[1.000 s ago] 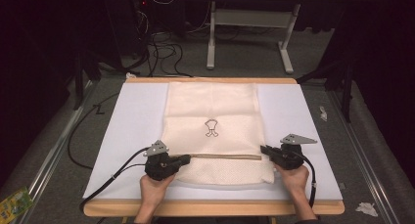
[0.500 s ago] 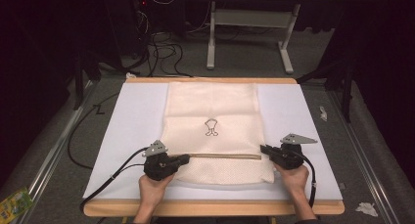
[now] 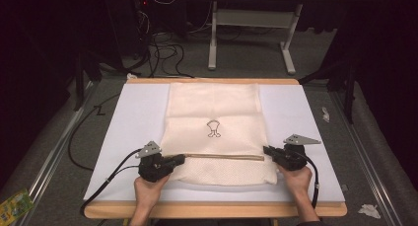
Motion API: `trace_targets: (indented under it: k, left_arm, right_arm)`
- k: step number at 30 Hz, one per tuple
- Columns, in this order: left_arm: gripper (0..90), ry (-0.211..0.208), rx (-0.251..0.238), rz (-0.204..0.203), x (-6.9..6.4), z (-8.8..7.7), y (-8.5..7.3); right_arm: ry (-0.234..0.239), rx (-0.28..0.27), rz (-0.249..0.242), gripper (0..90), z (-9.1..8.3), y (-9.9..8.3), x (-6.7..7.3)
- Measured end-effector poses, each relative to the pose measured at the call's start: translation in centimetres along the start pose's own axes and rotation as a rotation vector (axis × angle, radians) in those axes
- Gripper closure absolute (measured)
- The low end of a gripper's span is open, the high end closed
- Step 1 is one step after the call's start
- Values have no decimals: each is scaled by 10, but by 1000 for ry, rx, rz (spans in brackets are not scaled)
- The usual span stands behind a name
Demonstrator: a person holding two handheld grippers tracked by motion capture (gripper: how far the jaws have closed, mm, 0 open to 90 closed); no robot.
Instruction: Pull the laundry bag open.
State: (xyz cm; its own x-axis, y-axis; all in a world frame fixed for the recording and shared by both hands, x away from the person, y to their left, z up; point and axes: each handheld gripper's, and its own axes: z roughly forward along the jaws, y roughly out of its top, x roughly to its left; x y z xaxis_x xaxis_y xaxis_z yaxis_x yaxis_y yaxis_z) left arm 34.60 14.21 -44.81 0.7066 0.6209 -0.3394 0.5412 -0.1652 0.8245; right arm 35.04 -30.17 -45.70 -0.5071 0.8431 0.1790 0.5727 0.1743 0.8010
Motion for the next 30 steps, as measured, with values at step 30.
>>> trace_targets:
  k: [30]
  left_arm:
    - [871, 41, -34, -23, 10, -17, -2]
  right_arm:
    - [-6, 4, -5, 881, -1, 1, -1]
